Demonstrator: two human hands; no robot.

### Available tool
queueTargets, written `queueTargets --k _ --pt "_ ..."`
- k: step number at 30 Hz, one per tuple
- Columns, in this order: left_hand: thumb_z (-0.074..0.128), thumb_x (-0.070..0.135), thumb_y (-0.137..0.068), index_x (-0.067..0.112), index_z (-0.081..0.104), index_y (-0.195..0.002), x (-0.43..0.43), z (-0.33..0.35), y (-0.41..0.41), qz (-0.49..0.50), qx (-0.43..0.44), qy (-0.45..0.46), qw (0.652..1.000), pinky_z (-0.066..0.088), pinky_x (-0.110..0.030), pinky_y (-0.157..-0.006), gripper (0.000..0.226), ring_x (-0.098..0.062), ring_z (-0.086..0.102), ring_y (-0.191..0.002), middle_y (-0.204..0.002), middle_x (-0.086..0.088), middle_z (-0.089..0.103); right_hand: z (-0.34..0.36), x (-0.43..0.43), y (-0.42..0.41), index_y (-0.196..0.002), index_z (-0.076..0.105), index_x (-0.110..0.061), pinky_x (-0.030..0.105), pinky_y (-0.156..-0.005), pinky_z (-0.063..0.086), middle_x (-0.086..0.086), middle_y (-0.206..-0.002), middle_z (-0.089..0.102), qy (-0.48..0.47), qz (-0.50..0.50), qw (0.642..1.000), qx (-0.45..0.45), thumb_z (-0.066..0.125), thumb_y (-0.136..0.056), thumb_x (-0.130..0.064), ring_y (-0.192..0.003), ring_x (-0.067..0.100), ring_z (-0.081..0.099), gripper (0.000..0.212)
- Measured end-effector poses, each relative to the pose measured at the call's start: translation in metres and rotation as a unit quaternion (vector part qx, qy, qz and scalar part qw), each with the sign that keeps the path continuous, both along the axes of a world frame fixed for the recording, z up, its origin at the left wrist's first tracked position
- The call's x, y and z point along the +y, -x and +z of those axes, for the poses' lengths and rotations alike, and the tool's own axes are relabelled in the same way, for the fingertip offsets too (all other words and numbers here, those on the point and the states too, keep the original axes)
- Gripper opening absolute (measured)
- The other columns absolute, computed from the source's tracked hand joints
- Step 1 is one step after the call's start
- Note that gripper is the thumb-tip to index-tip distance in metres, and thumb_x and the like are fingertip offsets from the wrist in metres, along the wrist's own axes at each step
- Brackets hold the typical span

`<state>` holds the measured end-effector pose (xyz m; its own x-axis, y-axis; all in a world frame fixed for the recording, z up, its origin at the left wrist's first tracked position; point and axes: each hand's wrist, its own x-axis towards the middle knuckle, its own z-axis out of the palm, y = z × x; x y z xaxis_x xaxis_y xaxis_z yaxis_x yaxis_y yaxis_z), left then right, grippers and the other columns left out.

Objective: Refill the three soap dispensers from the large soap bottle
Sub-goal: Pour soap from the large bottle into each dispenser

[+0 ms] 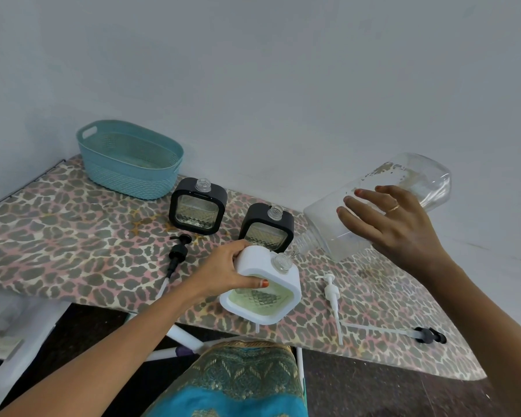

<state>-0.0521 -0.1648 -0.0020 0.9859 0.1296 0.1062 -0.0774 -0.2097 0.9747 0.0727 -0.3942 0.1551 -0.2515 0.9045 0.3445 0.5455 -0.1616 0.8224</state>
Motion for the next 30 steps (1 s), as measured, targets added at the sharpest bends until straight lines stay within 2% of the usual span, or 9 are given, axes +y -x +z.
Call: queueTargets --k 8,12,13,17,19,24,27,30 --pt "0.079 0.047 -0.042 0.028 0.06 -0.091 -0.002 0.001 -0.001 0.005 -0.006 0.019 1.0 0.056 -0.027 -0.072 0.056 -0.014 0.065 -0.088 -0.095 0.0 0.066 0.0 -0.001 -0.001 -0.108 0.051 -0.011 0.038 -0.083 0.04 0.008 -0.099 0.07 -0.006 0.006 1.0 -0.004 0.05 -0.087 0.005 -0.092 0.028 0.068 0.026" --pt "0.087 0.023 -0.055 0.024 0.061 -0.094 -0.003 0.002 -0.002 0.004 -0.003 0.023 1.0 0.057 -0.035 -0.077 0.047 -0.017 0.065 -0.09 -0.097 -0.002 0.067 -0.007 -0.002 0.0 -0.107 0.051 -0.01 0.038 -0.083 0.039 0.009 -0.099 0.07 -0.006 -0.006 1.0 0.011 0.062 -0.078 0.007 -0.092 0.029 0.068 0.036" --pt "0.087 0.022 -0.055 0.023 0.061 -0.094 -0.004 0.002 -0.002 0.004 -0.005 0.024 1.0 0.057 -0.034 -0.077 0.047 -0.016 0.065 -0.089 -0.097 -0.002 0.067 -0.01 -0.003 0.0 -0.107 0.051 -0.01 0.038 -0.083 0.039 0.01 -0.099 0.07 -0.008 -0.012 1.0 0.018 0.065 -0.075 0.006 -0.092 0.028 0.068 0.039" --pt "0.084 0.032 -0.05 0.027 0.06 -0.091 -0.006 0.004 -0.003 0.005 -0.009 0.027 1.0 0.056 -0.026 -0.071 0.048 -0.011 0.065 -0.084 -0.093 0.001 0.067 -0.025 -0.005 0.001 -0.106 0.052 -0.01 0.038 -0.083 0.038 0.009 -0.1 0.07 -0.017 -0.034 0.998 0.048 0.068 -0.072 0.008 -0.092 0.028 0.068 0.042" --pt "0.086 0.025 -0.053 0.028 0.059 -0.09 -0.006 0.003 -0.003 -0.001 -0.006 0.029 1.0 0.057 -0.029 -0.073 0.046 -0.013 0.065 -0.085 -0.093 0.001 0.066 -0.032 -0.007 0.0 -0.106 0.052 -0.01 0.038 -0.083 0.039 0.008 -0.099 0.071 -0.031 -0.043 0.996 0.067 0.069 -0.069 0.009 -0.091 0.028 0.068 0.045" --pt "0.079 0.045 -0.043 0.029 0.06 -0.091 -0.012 0.006 -0.005 -0.001 -0.01 0.03 0.999 0.057 -0.033 -0.076 0.054 -0.014 0.066 -0.087 -0.094 0.002 0.067 -0.047 -0.014 0.0 -0.107 0.052 -0.01 0.038 -0.08 0.041 0.008 -0.097 0.071 -0.071 -0.065 0.988 0.122 0.057 -0.071 0.009 -0.088 0.028 0.068 0.041" --pt "0.079 0.045 -0.043 0.025 0.06 -0.094 -0.017 0.008 -0.009 -0.003 -0.009 0.033 0.999 0.057 -0.038 -0.078 0.058 -0.018 0.065 -0.09 -0.096 -0.001 0.067 -0.055 -0.02 0.001 -0.107 0.052 -0.01 0.037 -0.076 0.046 0.008 -0.096 0.071 -0.089 -0.108 0.976 0.168 0.076 -0.059 0.001 -0.085 0.027 0.068 0.054" --pt "0.079 0.046 -0.043 0.021 0.06 -0.098 -0.024 0.01 -0.015 -0.001 -0.008 0.042 0.999 0.056 -0.04 -0.079 0.064 -0.022 0.065 -0.093 -0.098 -0.004 0.066 -0.064 -0.03 0.0 -0.107 0.05 -0.011 0.036 -0.075 0.047 0.009 -0.097 0.071 -0.118 -0.15 0.958 0.215 0.086 -0.055 -0.015 -0.084 0.029 0.068 0.063"
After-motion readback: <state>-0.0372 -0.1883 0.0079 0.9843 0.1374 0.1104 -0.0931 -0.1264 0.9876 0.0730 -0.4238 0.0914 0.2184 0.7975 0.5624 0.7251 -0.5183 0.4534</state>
